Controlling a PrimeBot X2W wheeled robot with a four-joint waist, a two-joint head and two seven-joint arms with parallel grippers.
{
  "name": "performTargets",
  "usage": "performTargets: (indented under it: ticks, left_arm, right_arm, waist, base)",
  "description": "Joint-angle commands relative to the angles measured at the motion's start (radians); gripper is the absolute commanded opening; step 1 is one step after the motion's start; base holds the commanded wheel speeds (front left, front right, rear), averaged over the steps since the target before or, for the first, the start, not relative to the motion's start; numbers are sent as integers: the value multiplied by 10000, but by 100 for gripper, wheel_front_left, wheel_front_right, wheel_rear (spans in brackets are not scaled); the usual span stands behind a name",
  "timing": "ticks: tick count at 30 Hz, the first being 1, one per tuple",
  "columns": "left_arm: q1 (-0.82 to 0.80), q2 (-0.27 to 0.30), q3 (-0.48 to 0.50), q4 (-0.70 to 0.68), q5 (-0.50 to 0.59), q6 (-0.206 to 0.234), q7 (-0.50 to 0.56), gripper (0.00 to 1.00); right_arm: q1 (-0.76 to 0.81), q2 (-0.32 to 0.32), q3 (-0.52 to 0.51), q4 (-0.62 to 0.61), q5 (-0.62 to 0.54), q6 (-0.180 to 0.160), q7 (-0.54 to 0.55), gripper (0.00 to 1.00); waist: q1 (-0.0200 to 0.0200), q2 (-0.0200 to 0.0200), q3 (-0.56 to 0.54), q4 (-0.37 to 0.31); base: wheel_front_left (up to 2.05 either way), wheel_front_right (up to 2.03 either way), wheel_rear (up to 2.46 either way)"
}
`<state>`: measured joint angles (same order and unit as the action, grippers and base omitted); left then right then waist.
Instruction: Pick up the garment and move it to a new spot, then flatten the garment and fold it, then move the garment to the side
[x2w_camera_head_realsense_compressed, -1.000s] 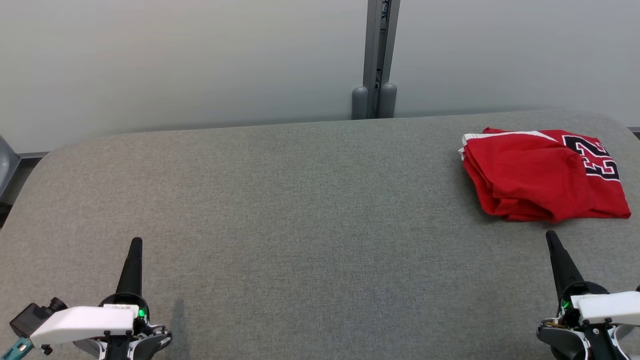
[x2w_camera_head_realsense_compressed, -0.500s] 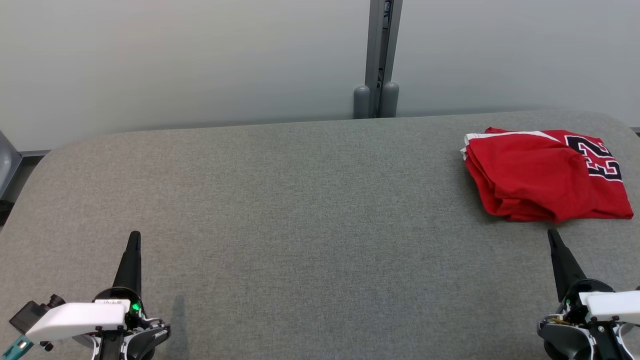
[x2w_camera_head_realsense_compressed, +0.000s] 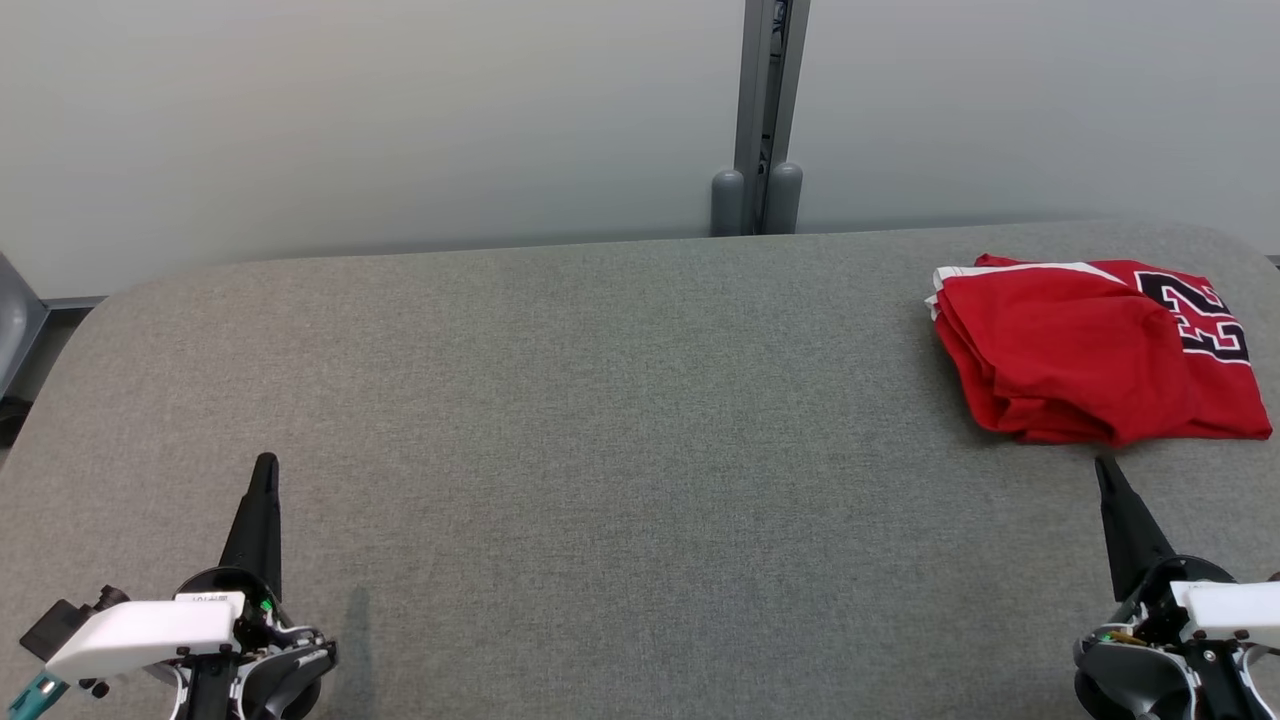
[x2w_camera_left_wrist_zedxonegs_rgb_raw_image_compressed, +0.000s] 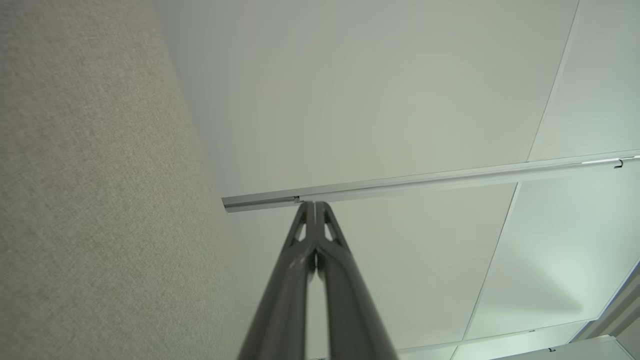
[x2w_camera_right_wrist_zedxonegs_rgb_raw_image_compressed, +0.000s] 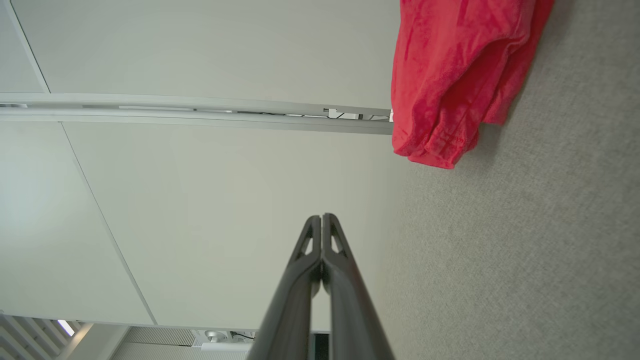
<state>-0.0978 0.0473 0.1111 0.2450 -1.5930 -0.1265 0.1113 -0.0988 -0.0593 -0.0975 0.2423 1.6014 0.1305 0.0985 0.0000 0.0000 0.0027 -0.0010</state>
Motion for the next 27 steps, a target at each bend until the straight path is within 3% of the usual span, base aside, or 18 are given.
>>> performTargets:
  ticks: [1,27]
  left_arm:
    - [-193,54,55,13,-151,-76,42,0]
    - [-165,54,55,13,-206,-84,65,0]
  right_arm:
    - [-145,-1,-72,30,194,4,80,0]
    - [-126,34,-107,37,176,4,136,0]
  waist:
    - [0,0,1,4]
    - [0,0,4,10]
  base:
    - [0,0,0]
    - [0,0,0]
